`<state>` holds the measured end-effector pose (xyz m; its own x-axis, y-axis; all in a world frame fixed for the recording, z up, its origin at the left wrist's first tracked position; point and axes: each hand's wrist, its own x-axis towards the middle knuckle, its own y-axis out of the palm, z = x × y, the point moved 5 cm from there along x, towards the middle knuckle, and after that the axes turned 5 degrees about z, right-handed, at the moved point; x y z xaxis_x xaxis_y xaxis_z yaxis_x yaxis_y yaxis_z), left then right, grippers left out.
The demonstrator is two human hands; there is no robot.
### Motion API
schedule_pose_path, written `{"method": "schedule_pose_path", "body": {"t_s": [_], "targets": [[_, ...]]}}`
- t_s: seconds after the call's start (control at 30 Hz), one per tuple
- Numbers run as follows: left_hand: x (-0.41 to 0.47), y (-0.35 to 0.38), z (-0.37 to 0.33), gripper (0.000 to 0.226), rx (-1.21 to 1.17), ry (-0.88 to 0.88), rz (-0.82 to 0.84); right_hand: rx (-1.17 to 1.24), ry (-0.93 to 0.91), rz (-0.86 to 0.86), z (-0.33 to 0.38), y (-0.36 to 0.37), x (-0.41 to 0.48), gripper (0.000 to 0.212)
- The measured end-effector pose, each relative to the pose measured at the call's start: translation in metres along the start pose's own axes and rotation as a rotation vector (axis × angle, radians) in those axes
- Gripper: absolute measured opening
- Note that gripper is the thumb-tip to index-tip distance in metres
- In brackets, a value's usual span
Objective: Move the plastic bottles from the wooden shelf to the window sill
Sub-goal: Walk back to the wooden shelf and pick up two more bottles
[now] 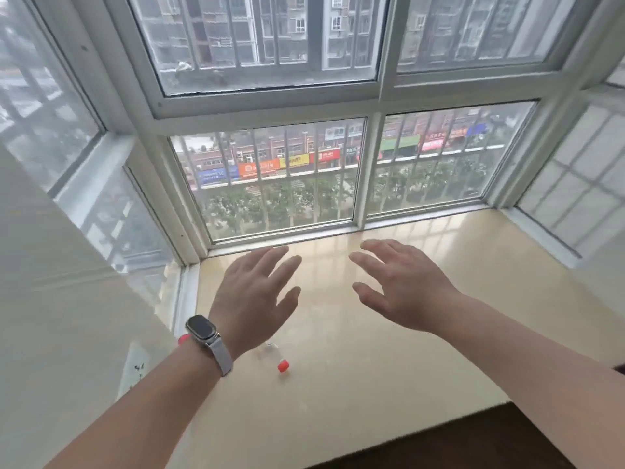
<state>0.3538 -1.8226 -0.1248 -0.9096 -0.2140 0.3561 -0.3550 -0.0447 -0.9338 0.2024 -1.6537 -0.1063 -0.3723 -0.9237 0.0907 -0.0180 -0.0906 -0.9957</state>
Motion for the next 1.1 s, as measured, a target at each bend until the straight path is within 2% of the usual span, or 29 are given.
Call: {"method": "schedule_pose_path", "body": {"t_s": [0.27,0.57,0.83,1.1], "targets": [[0.103,0.017,-0.133,0.048,-0.018,0.263,0.011,-0.077,0.217,-0.188,-0.128,-0.031,-0.093,0.052],[0.192,0.033,-0.286,0.054,-0.026,0.423,0.044,-0.14,0.356,-0.335,-0.255,-0.054,-0.189,0.052],[0.257,0.054,-0.43,0.055,-0.026,0.58,0.049,-0.164,0.517,-0.36,-0.364,-0.058,-0.292,0.053],[0.292,0.068,-0.577,0.056,-0.126,0.784,0.026,-0.209,0.757,-0.281,-0.425,-0.074,-0.405,0.056]]}}
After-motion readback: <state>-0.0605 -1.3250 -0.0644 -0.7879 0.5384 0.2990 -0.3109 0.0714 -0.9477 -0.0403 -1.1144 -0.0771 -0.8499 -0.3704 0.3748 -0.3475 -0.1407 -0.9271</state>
